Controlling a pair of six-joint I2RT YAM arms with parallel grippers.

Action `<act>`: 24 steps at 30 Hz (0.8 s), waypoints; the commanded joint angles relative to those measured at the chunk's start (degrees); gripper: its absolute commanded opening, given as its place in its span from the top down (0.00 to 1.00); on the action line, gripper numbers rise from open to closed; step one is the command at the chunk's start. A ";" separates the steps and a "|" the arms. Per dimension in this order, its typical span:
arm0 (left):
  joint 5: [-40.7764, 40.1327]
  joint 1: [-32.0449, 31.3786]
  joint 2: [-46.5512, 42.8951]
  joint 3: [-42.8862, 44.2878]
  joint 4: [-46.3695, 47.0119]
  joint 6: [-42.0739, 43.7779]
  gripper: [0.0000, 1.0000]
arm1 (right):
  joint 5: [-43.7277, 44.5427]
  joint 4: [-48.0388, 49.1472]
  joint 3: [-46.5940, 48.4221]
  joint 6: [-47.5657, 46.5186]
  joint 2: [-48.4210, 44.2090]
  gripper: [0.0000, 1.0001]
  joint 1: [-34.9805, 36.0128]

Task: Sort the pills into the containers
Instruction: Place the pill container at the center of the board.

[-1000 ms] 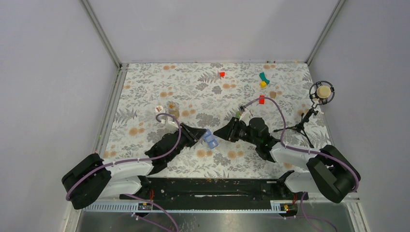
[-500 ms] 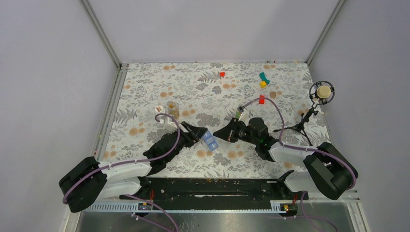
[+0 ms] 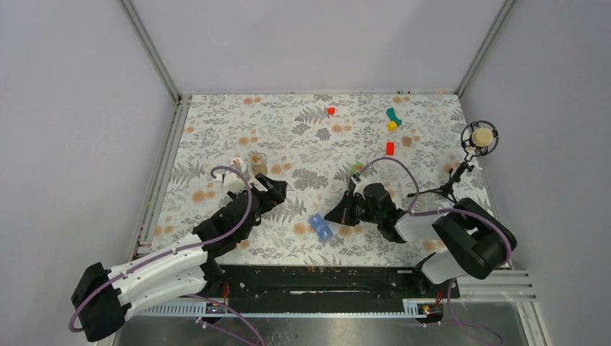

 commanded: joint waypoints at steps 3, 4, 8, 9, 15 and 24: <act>-13.30 1.12 -2.99 5.23 -17.19 2.41 0.12 | 3.70 -0.24 0.87 -3.16 2.53 0.78 0.68; -13.98 1.48 -2.93 5.80 -18.76 2.60 0.12 | 4.51 -1.06 1.13 -3.32 2.20 0.70 0.82; -14.41 5.62 -2.18 8.13 -23.76 3.39 0.10 | 8.23 -7.46 1.94 -3.96 -2.09 0.46 0.87; -14.23 6.80 -2.16 8.60 -24.29 3.84 0.10 | 9.48 -9.29 2.16 -4.23 -3.56 0.43 0.91; -10.67 14.39 -1.62 10.96 -25.33 8.62 0.12 | 17.92 -25.26 5.14 -5.89 -13.19 0.31 0.92; 3.28 27.69 8.86 13.60 -17.79 19.66 0.20 | 23.28 -36.78 7.20 -5.82 -21.46 0.33 0.86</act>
